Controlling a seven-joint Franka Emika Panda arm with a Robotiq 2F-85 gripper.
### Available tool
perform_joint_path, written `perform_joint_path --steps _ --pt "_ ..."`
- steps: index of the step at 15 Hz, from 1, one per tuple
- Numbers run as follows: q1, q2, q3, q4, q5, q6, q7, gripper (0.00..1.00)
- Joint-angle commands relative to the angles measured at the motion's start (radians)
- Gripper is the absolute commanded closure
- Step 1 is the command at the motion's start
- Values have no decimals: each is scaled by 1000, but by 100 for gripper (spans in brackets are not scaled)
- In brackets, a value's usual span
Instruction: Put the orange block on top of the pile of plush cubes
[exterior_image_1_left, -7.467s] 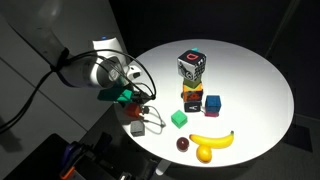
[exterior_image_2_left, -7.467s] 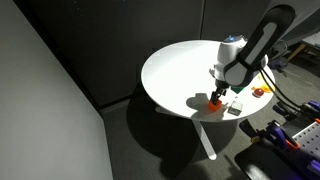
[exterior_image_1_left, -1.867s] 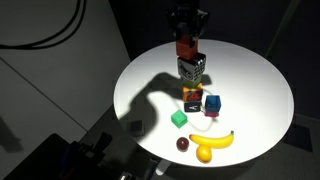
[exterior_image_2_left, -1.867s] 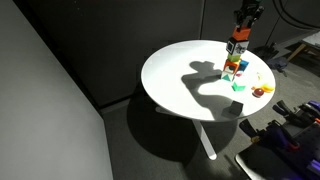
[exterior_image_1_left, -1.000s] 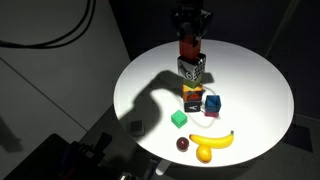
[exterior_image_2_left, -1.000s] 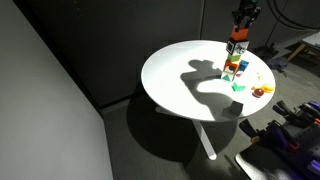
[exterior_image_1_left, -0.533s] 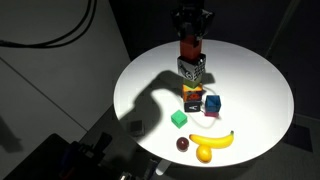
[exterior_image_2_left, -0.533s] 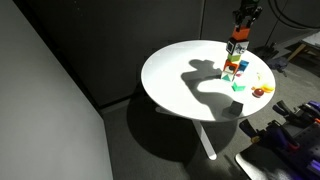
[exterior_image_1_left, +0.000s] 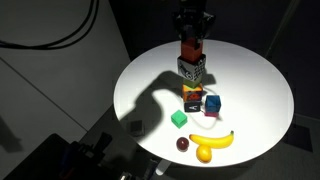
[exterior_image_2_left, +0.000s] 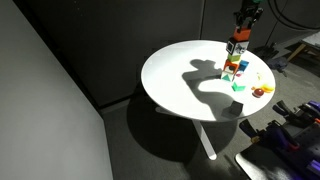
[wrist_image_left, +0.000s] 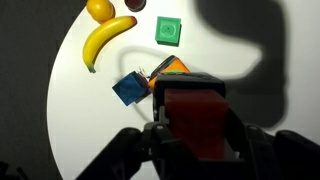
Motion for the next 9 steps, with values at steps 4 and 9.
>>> perform_joint_path --steps 4,9 --pt "-12 22 4 43 5 -38 12 55" --pt "-14 20 5 39 9 -35 7 7"
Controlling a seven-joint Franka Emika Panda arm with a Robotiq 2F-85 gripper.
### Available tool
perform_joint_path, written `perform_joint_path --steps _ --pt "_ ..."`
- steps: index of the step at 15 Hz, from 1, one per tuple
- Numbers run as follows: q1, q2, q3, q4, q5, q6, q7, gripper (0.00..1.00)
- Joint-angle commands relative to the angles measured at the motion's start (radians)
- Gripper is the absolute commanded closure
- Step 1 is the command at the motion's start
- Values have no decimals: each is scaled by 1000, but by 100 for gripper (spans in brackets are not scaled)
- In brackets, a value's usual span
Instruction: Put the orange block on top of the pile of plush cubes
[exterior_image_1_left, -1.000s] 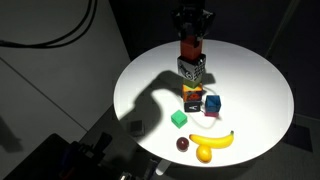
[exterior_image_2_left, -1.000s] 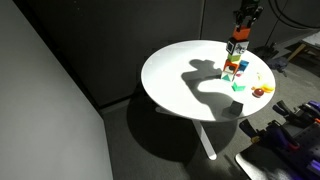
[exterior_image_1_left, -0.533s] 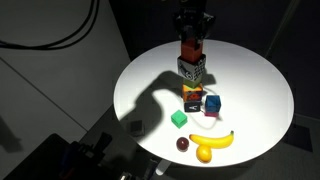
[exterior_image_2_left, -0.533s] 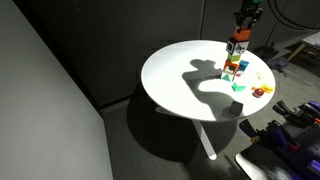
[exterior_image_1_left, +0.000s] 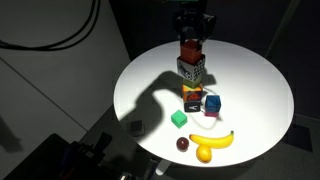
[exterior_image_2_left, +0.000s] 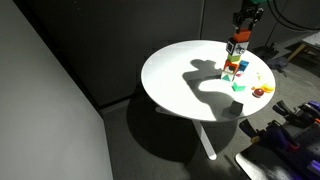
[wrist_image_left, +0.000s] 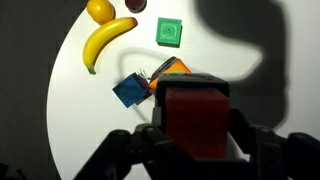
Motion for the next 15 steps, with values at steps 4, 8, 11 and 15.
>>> perform_joint_path --steps 4,8,11,15 --pt "-14 -1 9 26 15 -27 -5 0" --pt "-16 -17 12 12 19 -21 -15 0" --pt "-17 -33 14 1 23 -15 -22 0" --pt "-19 -63 20 -21 34 -1 -41 0"
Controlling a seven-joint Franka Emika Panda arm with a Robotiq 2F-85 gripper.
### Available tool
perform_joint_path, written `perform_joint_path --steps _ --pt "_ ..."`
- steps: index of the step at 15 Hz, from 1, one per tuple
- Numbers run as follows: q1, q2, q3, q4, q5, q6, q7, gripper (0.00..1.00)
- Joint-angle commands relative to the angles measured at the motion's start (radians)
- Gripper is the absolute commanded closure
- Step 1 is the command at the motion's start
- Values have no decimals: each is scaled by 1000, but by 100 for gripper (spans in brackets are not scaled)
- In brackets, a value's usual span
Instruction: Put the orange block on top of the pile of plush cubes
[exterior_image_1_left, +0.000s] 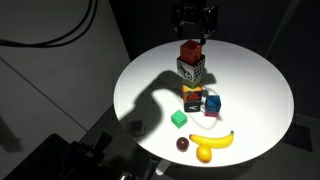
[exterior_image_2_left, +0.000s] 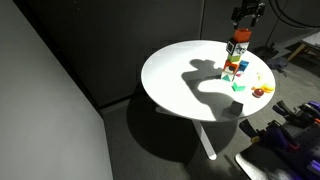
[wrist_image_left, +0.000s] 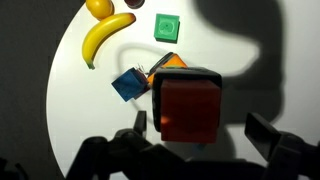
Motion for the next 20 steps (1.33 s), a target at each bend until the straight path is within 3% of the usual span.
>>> perform_joint_path --steps 1,12,20 --pt "-17 -53 19 -32 31 4 -41 0" --pt "13 -237 59 -220 31 67 -63 0" --pt "43 -375 70 -360 6 15 -49 0"
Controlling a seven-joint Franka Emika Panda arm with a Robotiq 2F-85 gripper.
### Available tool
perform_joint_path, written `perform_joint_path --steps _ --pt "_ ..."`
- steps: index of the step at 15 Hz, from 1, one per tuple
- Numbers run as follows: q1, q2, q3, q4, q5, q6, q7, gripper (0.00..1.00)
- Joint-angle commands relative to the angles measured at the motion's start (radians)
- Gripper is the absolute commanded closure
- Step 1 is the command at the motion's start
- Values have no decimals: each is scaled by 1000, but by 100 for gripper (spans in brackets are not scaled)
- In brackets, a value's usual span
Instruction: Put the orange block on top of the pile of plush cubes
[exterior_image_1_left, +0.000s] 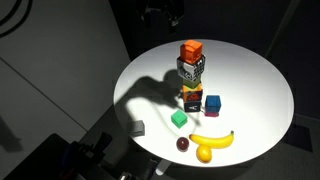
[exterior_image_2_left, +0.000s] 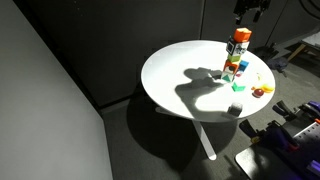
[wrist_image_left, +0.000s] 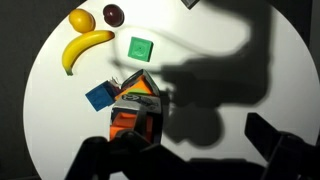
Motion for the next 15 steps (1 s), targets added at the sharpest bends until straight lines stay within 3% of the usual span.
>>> perform_joint_path --steps 1,9,15 --pt "7 -86 3 -79 -5 -32 -15 0" --pt "22 -203 9 -168 -20 -125 -1 0" --pt "23 -297 19 -239 -34 -112 5 0"
